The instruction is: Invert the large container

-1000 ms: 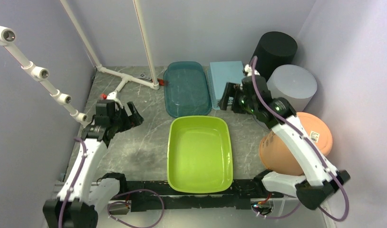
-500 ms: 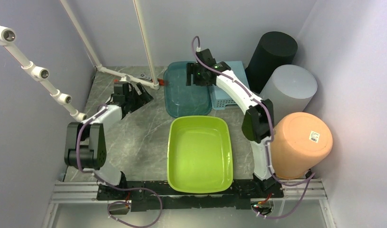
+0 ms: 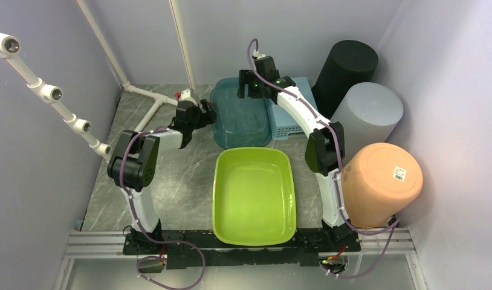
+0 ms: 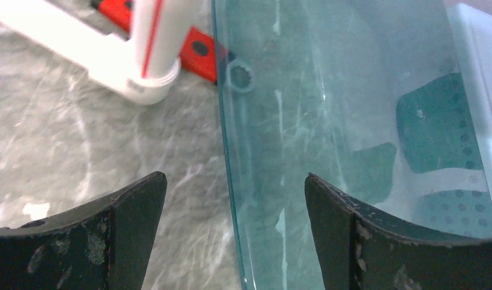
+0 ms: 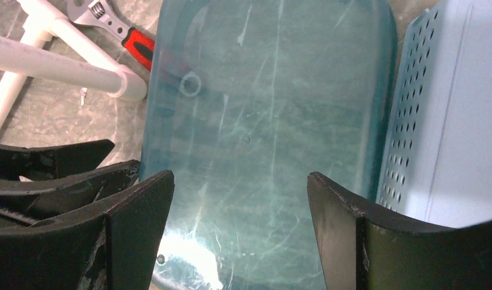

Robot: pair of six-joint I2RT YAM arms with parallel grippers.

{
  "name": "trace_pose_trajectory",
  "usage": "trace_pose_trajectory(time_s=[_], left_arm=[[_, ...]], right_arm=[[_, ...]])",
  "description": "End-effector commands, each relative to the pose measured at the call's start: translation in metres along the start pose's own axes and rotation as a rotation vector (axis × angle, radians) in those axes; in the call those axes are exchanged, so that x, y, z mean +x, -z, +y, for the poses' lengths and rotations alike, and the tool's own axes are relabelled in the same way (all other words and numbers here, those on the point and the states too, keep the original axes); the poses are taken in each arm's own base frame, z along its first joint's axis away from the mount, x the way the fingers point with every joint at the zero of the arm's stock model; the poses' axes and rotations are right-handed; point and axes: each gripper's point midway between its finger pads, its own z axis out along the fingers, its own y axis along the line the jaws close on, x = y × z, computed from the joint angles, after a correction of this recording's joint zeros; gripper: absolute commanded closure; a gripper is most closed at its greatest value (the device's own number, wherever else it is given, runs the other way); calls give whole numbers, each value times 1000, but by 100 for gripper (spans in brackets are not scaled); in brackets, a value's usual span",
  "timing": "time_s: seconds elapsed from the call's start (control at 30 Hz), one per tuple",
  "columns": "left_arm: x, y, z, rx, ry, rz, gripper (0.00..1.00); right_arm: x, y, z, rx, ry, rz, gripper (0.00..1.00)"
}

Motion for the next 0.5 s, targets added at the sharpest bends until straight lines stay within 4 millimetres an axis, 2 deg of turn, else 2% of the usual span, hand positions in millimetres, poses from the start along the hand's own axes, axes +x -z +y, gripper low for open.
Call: trace_pose_trajectory(time_s=[0.0, 0.2, 0.27, 0.47], left_arm=[[-39, -12, -36, 119, -87, -185, 10], [-29, -23, -40, 127, -114, -124, 10], [-24, -22, -43, 144, -114, -103, 10], [-4, -9, -50, 199, -99, -27, 11]], right_arm=[[15, -24, -9, -99, 21, 62, 16], [35, -36, -26, -145, -63, 152, 16], [43, -36, -24, -183, -64, 190, 15], [85, -30, -23, -211, -122, 312, 17]])
